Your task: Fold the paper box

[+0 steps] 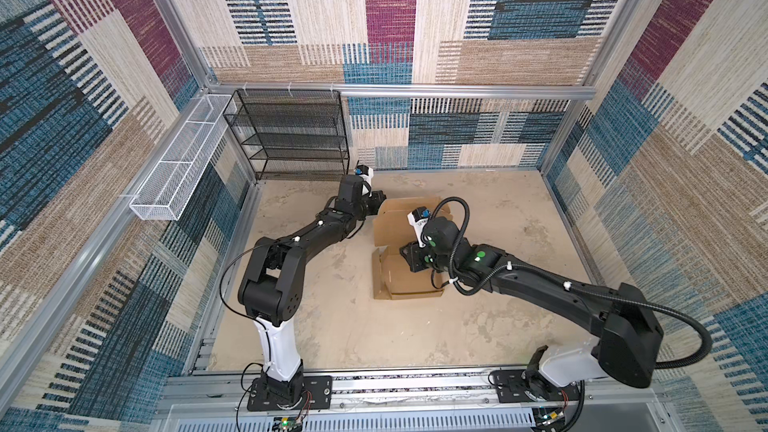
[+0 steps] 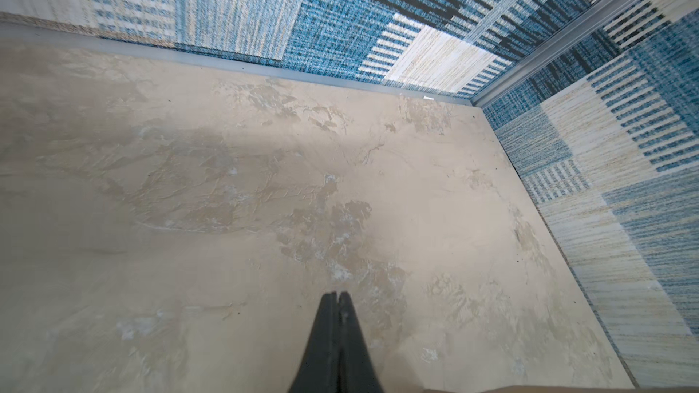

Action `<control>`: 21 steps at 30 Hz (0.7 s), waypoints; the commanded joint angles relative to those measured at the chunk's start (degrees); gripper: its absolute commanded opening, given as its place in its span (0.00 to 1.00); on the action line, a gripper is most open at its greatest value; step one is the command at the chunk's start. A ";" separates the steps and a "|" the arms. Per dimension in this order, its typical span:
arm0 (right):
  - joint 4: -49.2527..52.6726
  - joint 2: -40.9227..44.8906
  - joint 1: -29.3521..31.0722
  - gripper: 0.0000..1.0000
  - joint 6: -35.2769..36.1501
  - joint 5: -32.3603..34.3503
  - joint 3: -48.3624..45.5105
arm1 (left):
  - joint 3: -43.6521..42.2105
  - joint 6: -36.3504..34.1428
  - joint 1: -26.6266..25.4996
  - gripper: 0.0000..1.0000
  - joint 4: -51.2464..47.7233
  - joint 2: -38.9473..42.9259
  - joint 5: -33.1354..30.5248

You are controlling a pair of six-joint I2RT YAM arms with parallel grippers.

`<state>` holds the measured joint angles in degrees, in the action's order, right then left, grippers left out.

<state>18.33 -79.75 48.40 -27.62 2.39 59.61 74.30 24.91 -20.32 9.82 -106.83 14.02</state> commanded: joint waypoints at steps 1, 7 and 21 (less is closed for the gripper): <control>9.67 4.41 0.29 0.29 -7.56 4.49 -1.58 | -1.94 0.82 1.66 0.00 -1.71 3.87 0.22; 19.38 6.23 0.22 0.35 -12.64 7.15 -3.25 | -6.78 1.19 5.89 0.02 -9.71 14.82 -1.57; 14.24 -1.07 -11.43 0.45 -6.51 -1.14 -4.99 | -14.54 -2.40 10.69 0.36 -37.46 35.31 -0.40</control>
<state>36.21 -79.37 37.67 -36.84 4.38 54.74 60.64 24.43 -9.67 -19.27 -72.88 12.36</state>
